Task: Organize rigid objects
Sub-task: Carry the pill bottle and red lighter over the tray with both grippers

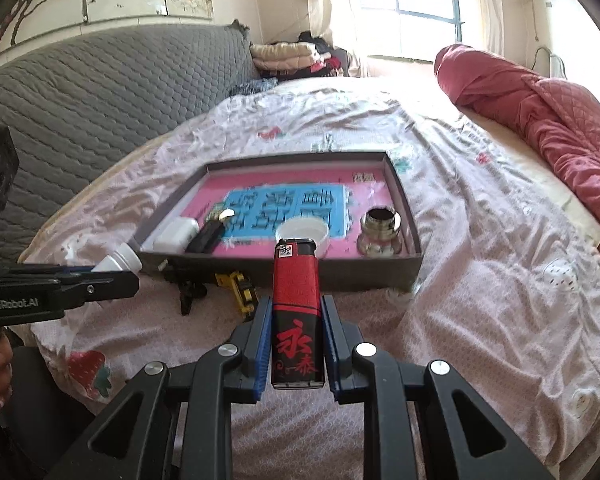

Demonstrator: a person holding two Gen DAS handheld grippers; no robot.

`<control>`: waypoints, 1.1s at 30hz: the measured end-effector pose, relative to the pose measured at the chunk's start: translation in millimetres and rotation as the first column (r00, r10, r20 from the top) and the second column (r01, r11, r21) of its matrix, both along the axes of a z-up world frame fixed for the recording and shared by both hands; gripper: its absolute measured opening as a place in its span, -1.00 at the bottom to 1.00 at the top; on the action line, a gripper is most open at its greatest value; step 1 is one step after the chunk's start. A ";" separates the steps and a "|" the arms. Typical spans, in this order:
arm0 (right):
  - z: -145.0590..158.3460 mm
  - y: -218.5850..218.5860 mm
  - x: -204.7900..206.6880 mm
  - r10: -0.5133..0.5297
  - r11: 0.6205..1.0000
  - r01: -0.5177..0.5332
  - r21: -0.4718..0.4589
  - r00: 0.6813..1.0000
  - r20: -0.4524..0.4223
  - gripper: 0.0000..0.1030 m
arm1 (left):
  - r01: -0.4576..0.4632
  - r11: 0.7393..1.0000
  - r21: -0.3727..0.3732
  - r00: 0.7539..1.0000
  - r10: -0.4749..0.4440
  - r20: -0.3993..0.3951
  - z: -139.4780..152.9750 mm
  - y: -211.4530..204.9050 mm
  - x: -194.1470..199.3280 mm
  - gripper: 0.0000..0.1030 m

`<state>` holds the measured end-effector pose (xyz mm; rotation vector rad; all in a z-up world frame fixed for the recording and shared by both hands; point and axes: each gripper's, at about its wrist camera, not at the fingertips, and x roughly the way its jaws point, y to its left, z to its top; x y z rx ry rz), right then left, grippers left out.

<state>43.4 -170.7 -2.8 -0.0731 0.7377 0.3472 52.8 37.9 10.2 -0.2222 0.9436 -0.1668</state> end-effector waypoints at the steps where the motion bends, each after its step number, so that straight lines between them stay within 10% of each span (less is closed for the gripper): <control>1: 2.8 0.0 -0.2 0.000 1.000 0.000 0.001 1.000 0.008 -0.55 | -0.007 1.000 0.001 1.000 0.007 0.005 1.1 2.1 -0.3 -0.47; 33: 10.7 5.8 69.5 -0.023 0.999 0.017 0.048 0.992 0.124 -0.55 | -0.105 0.992 0.074 0.994 0.103 0.026 -20.2 7.9 83.5 -0.47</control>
